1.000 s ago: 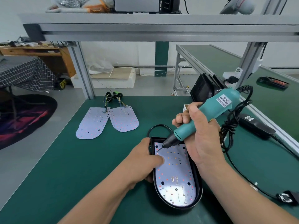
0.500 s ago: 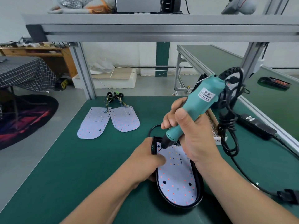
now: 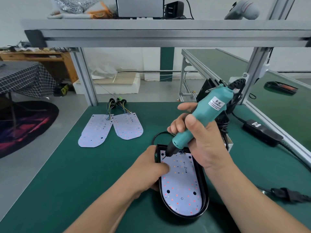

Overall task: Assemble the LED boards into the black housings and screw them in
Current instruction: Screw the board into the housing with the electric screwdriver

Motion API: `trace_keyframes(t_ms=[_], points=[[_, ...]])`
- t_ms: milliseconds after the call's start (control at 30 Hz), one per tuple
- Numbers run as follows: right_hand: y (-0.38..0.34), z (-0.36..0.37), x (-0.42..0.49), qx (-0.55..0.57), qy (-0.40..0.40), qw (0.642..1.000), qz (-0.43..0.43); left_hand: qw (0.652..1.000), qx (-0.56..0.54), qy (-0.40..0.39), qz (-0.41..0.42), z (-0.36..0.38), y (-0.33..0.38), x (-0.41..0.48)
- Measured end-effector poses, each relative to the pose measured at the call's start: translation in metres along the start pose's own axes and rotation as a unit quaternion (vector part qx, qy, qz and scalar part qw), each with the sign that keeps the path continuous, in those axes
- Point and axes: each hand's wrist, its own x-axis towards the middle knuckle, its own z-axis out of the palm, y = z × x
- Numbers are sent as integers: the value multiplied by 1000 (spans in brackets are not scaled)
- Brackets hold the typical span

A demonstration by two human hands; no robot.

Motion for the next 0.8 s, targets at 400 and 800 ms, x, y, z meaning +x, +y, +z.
trace_keyframes(t_ms=[400,800], points=[[-51,-57,-6,-61,219,974,14,1000,-1,15,-1,-5,3,-2],[-58,-145,-28,-598,187,737,252,997,-35,64,-6,-35,13,3]])
